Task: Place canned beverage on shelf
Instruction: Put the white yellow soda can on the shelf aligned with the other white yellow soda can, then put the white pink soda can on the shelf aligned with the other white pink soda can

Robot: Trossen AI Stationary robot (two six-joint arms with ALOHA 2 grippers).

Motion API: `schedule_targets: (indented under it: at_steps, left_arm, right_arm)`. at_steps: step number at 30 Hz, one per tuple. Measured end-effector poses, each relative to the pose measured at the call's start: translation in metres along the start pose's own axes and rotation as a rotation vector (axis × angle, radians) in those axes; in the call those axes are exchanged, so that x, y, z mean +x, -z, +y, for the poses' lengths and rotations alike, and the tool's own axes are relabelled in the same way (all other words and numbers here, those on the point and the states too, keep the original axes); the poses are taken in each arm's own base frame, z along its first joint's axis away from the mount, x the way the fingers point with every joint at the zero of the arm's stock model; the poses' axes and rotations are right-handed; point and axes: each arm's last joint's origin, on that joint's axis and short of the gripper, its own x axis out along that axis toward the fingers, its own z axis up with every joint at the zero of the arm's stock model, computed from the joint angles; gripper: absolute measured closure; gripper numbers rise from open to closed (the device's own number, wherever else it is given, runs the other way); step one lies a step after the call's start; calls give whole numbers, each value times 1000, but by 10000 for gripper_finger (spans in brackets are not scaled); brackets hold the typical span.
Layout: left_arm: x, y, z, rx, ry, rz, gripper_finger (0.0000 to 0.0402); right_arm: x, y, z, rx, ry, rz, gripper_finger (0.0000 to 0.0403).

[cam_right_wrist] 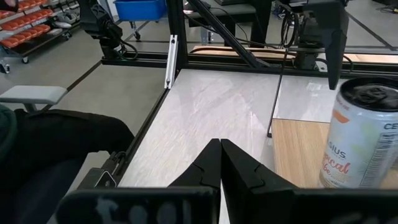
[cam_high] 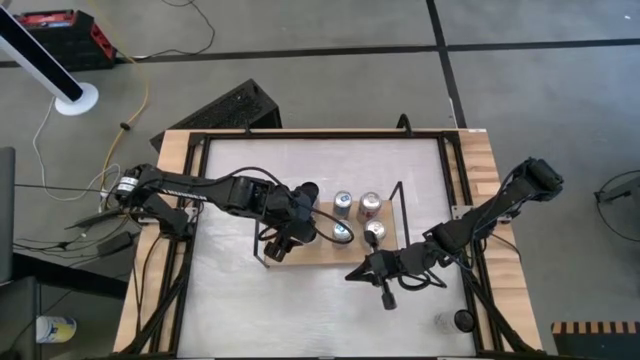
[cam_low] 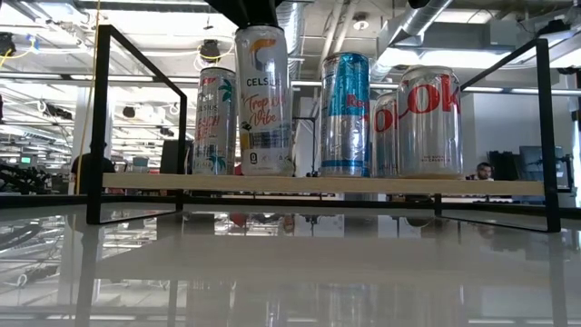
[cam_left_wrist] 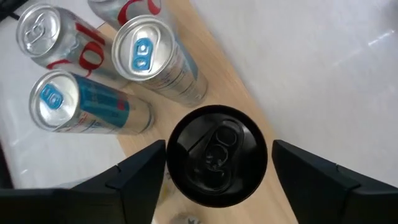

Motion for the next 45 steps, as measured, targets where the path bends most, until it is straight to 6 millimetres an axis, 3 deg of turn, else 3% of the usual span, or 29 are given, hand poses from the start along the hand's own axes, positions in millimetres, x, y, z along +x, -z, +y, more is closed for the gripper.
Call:
schedule_targets:
  at_steps: [6,14,22,28,32,36,40,45]
  left_arm:
    - [0,0,1,14,-19,9,97]
    - [-12,-9,5,20,-41,-38,94]
    - [-51,-25,6,-50,-30,-53,94]
    - [-84,-19,-2,-313,21,86,95]
    - [-96,-8,-17,-398,1,195,95]
    - [-109,2,-44,-383,-79,224,95]
    - [-125,12,-72,-349,-121,135,95]
    - [-139,17,-100,-307,-144,-117,95]
  right_arm:
    - [0,0,0,-1,1,3,374]
    - [0,1,0,-1,1,5,374]
    - [0,1,0,42,0,5,374]
    - [-8,-18,11,138,-13,137,374]
    - [-18,-45,22,212,23,271,378]
    - [-27,-67,32,344,99,454,381]
    - [-31,-79,46,536,170,688,380]
    - [-30,-80,71,755,242,1013,379]
